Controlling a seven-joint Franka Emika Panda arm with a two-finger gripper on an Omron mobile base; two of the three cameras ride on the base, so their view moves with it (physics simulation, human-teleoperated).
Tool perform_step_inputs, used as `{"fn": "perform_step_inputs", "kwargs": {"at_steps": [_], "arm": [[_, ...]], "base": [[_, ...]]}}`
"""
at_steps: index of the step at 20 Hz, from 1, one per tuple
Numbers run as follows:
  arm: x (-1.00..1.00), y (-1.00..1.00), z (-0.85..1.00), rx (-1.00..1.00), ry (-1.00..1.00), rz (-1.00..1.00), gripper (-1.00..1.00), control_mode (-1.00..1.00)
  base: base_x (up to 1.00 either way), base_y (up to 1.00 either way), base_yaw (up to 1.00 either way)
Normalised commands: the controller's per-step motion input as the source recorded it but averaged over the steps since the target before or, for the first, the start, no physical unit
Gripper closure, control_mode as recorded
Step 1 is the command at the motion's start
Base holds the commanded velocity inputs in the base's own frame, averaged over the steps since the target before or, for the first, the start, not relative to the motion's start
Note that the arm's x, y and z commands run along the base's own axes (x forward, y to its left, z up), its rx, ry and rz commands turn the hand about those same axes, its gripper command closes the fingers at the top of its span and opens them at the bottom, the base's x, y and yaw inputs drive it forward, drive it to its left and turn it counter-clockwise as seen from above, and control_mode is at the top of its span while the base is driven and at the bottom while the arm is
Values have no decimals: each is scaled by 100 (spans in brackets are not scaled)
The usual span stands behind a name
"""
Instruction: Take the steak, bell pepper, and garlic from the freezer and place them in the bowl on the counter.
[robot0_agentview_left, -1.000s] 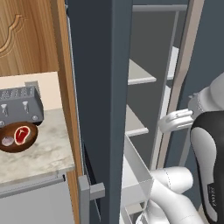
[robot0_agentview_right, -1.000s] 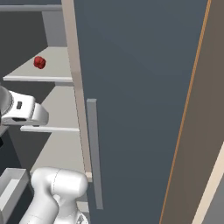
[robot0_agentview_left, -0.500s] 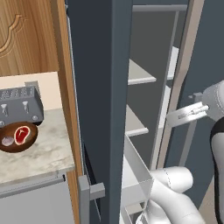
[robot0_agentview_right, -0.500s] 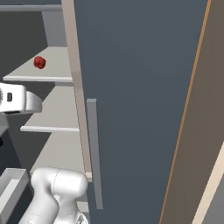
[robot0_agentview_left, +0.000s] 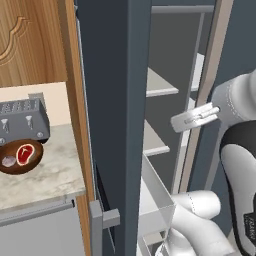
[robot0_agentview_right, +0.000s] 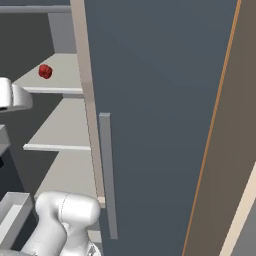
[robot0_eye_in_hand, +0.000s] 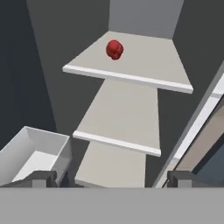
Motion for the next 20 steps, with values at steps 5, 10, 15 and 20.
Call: {"fn": "perform_step_inputs", "kwargs": {"at_steps": [5, 10, 15, 20], "arm": [[36, 7, 5, 1, -6, 1, -100, -100], [72, 0, 4, 7, 0, 0, -100, -100], [82, 7, 0, 2, 0, 0, -100, -100], [73, 21, 0, 0, 4, 0, -100, -100]], "base": [[0, 0, 0], [0, 0, 0], [0, 0, 0], [0, 0, 0]]}}
